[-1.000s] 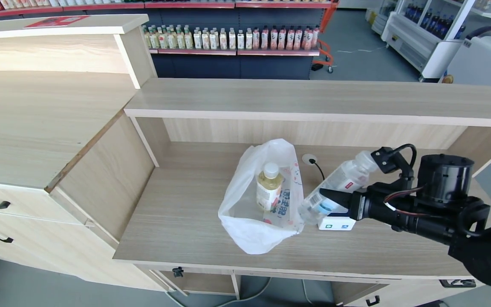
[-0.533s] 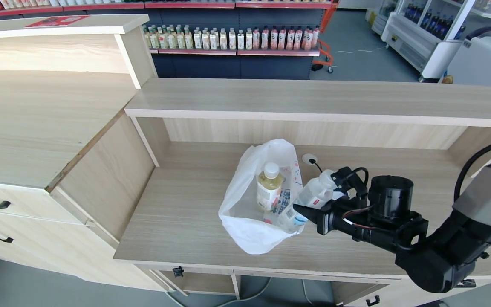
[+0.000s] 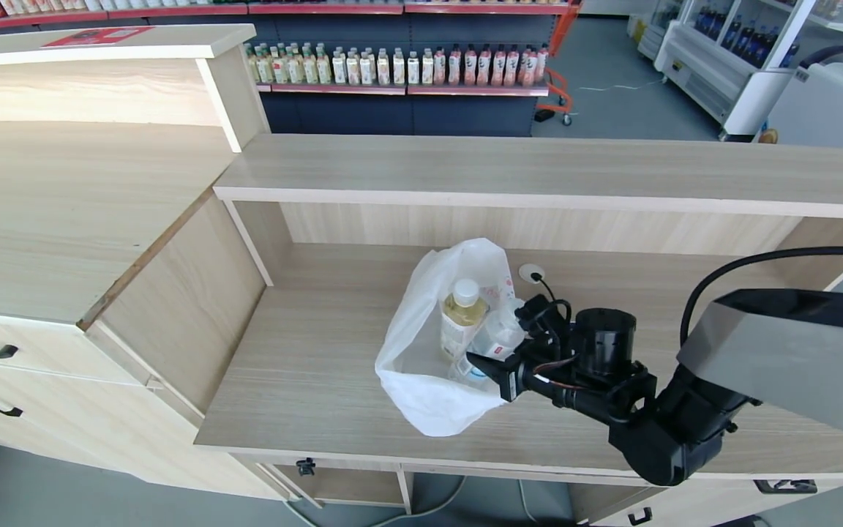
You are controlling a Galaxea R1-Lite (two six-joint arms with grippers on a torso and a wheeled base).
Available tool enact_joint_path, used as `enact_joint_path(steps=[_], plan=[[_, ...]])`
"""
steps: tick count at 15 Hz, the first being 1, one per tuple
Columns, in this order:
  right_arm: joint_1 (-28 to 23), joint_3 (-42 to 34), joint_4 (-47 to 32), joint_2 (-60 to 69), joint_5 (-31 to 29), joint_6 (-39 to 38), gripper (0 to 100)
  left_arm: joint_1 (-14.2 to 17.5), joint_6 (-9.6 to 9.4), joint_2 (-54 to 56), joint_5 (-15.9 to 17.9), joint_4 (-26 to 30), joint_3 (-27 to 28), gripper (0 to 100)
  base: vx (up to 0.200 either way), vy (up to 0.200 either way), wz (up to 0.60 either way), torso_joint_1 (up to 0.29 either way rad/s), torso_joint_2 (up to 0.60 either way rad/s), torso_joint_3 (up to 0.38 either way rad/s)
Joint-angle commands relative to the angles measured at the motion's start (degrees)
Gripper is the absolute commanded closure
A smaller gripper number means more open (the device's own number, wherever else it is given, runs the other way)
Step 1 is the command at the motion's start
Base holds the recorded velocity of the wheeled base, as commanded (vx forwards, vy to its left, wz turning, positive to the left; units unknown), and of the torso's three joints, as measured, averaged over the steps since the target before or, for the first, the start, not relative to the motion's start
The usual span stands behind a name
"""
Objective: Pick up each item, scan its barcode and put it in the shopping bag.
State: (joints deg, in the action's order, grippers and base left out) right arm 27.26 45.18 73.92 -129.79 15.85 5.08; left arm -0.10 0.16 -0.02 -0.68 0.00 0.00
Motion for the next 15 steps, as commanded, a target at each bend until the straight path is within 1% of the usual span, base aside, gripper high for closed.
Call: enact_joint_path(steps=[1,4,6,7,10,12,15], plan=[[0.1,0.4,0.9,-3.4,0.1,1.6,100,0.0,0.02,0.0,0.0,0.0,0.0,0,0.0,0.0,0.0,0.0,0.0,0.0],[0.6,2.0,2.5,-5.7,0.1,2.2,100,0.0,0.02,0.0,0.0,0.0,0.0,0,0.0,0.0,0.0,0.0,0.0,0.0],[0.6,2.4,3.5,-6.7,0.1,4.1,100,0.0,0.02,0.0,0.0,0.0,0.0,0,0.0,0.0,0.0,0.0,0.0,0.0],[0.8,2.5,3.5,-6.7,0.1,4.4,0,0.0,0.02,0.0,0.0,0.0,0.0,0,0.0,0.0,0.0,0.0,0.0,0.0],[1.0,2.2,3.8,-5.2,0.3,2.0,0,0.0,0.02,0.0,0.0,0.0,0.0,0,0.0,0.0,0.0,0.0,0.0,0.0],[1.0,2.3,3.2,-2.5,0.5,-2.9,0,0.0,0.02,0.0,0.0,0.0,0.0,0,0.0,0.0,0.0,0.0,0.0,0.0],[0.6,2.0,1.8,0.9,1.0,-6.7,0,0.0,0.02,0.0,0.0,0.0,0.0,0,0.0,0.0,0.0,0.0,0.0,0.0]])
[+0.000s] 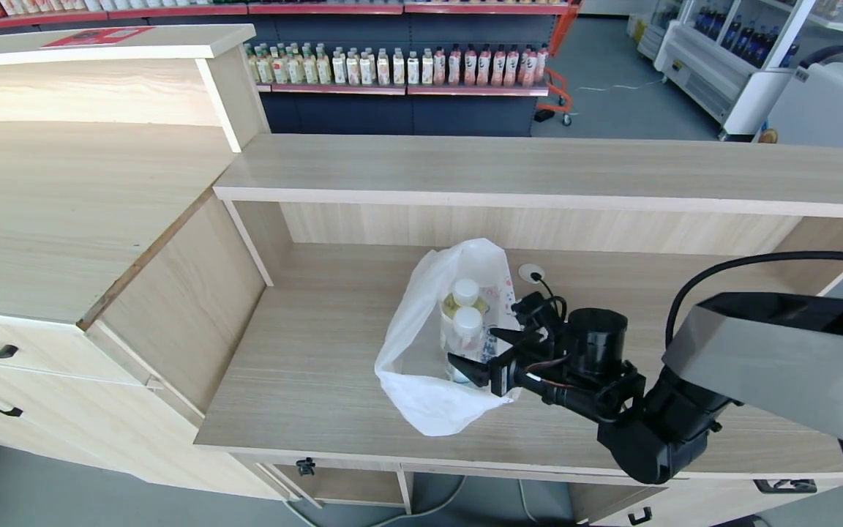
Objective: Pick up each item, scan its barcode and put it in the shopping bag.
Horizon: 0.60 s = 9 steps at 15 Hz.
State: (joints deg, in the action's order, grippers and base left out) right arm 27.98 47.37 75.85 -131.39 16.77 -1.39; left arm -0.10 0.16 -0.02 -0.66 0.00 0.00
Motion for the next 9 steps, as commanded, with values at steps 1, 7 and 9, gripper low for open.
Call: enact_joint_path(steps=[1,7,9], plan=[[-0.1,-0.2,-1.2,4.1,0.6,-2.1,0,0.0,0.02,0.0,0.0,0.0,0.0,0,0.0,0.0,0.0,0.0,0.0,0.0],[-2.3,-4.3,-10.8,19.4,0.4,-9.0,0,0.0,0.02,0.0,0.0,0.0,0.0,0,0.0,0.0,0.0,0.0,0.0,0.0],[-3.0,-5.3,-15.3,27.8,0.6,-10.0,0,0.0,0.02,0.0,0.0,0.0,0.0,0,0.0,0.0,0.0,0.0,0.0,0.0]])
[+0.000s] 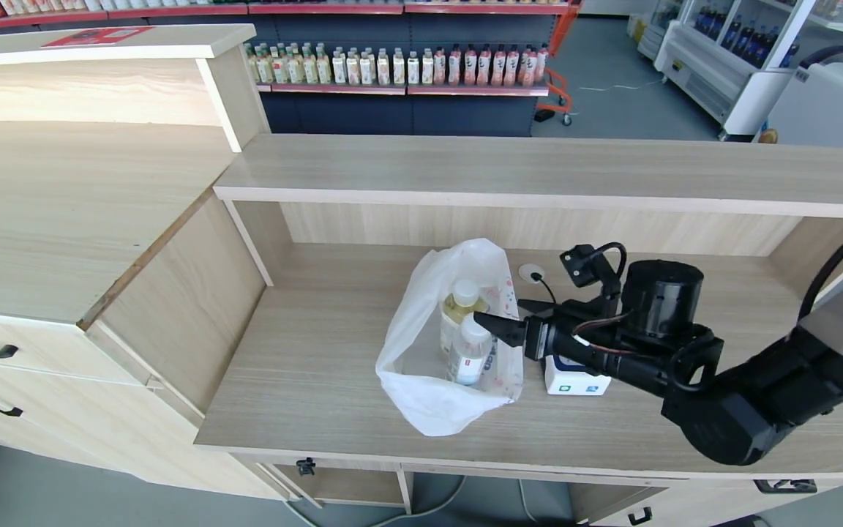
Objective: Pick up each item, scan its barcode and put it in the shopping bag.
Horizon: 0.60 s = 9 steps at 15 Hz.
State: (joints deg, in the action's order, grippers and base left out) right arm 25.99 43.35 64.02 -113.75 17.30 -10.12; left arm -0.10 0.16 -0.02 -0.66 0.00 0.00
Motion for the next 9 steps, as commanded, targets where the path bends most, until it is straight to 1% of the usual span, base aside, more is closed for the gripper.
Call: enact_joint_path(steps=[1,2,3,4,5,6,7,8,9], plan=[[-2.3,-2.2,-6.8,14.5,0.2,-1.3,0,0.0,0.02,0.0,0.0,0.0,0.0,0,0.0,0.0,0.0,0.0,0.0,0.0],[-3.8,-4.2,-10.5,19.7,0.1,-1.3,0,0.0,0.02,0.0,0.0,0.0,0.0,0,0.0,0.0,0.0,0.0,0.0,0.0],[-5.2,-6.3,-12.2,23.0,0.0,-1.3,0,0.0,0.02,0.0,-0.1,0.0,0.0,0,0.0,0.0,0.0,0.0,0.0,0.0],[-9.9,-12.9,-15.9,32.4,0.0,-0.7,0,0.0,0.02,0.0,0.0,0.0,0.0,0,0.0,0.0,0.0,0.0,0.0,0.0],[-13.4,-17.9,-20.3,39.9,-0.2,1.6,0,0.0,0.02,0.0,0.0,0.0,0.0,0,0.0,0.0,0.0,0.0,0.0,0.0],[-13.4,-17.9,-20.3,39.9,-0.2,1.6,0,0.0,0.02,0.0,0.0,0.0,0.0,0,0.0,0.0,0.0,0.0,0.0,0.0],[-19.8,-29.0,-29.7,59.9,-1.5,4.9,0,0.0,0.02,0.0,0.0,0.0,0.0,0,0.0,0.0,0.0,0.0,0.0,0.0],[-22.4,-34.8,-32.7,69.8,-2.8,5.3,0,0.0,0.02,0.0,0.0,0.0,0.0,0,0.0,0.0,0.0,0.0,0.0,0.0],[-23.6,-39.5,-35.8,78.7,-4.6,6.0,0,0.0,0.02,0.0,0.0,0.0,0.0,0,0.0,0.0,0.0,0.0,0.0,0.0]])
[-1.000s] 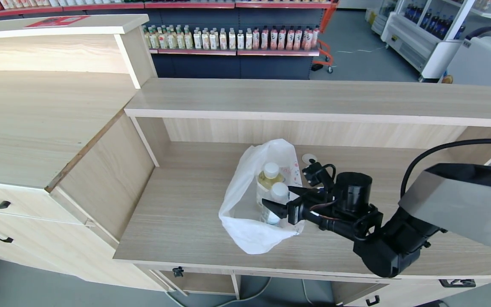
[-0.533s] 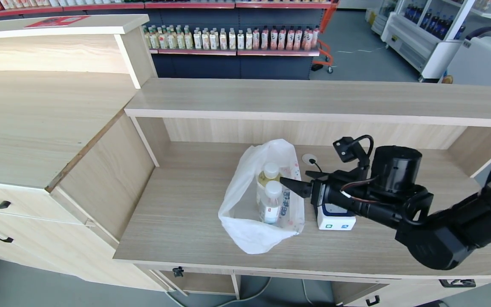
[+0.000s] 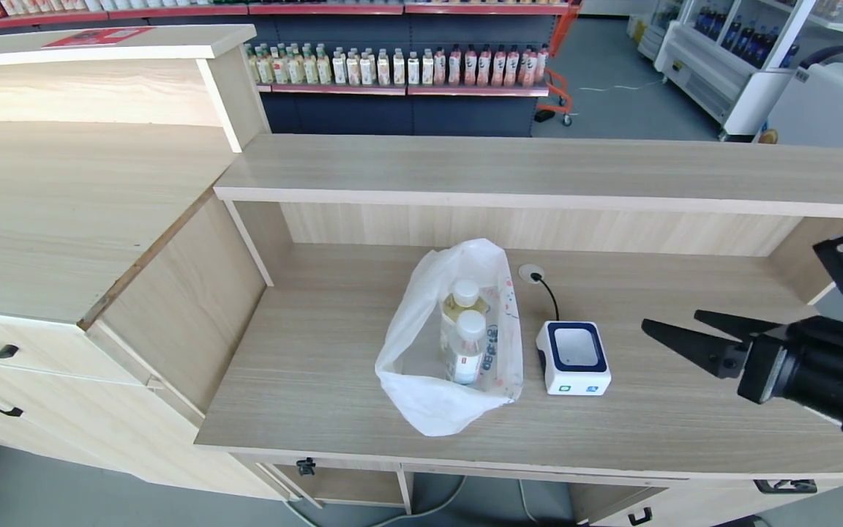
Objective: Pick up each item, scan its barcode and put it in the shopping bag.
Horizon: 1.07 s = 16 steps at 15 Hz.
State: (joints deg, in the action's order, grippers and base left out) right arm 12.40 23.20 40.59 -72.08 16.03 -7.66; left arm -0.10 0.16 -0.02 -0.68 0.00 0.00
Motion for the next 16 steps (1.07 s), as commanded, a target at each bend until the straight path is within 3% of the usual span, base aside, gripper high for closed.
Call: enact_joint_path(steps=[1,3,5,16], plan=[[-11.3,-21.4,-15.0,42.3,-4.5,4.8,0,0.0,0.02,0.0,0.0,0.0,0.0,0,0.0,0.0,0.0,0.0,0.0,0.0],[-12.2,-23.2,-30.8,61.4,-12.1,7.6,0,0.0,0.02,0.0,0.0,0.0,0.0,0,0.0,0.0,0.0,0.0,0.0,0.0],[-11.9,-23.2,-40.9,70.8,-15.2,7.6,0,0.0,0.02,0.0,0.0,0.0,0.0,0,0.0,0.0,0.0,0.0,0.0,0.0],[-12.2,-23.2,-40.4,72.1,-15.3,7.7,0,0.0,0.02,0.0,0.0,0.0,0.0,0,0.0,0.0,0.0,0.0,0.0,0.0]])
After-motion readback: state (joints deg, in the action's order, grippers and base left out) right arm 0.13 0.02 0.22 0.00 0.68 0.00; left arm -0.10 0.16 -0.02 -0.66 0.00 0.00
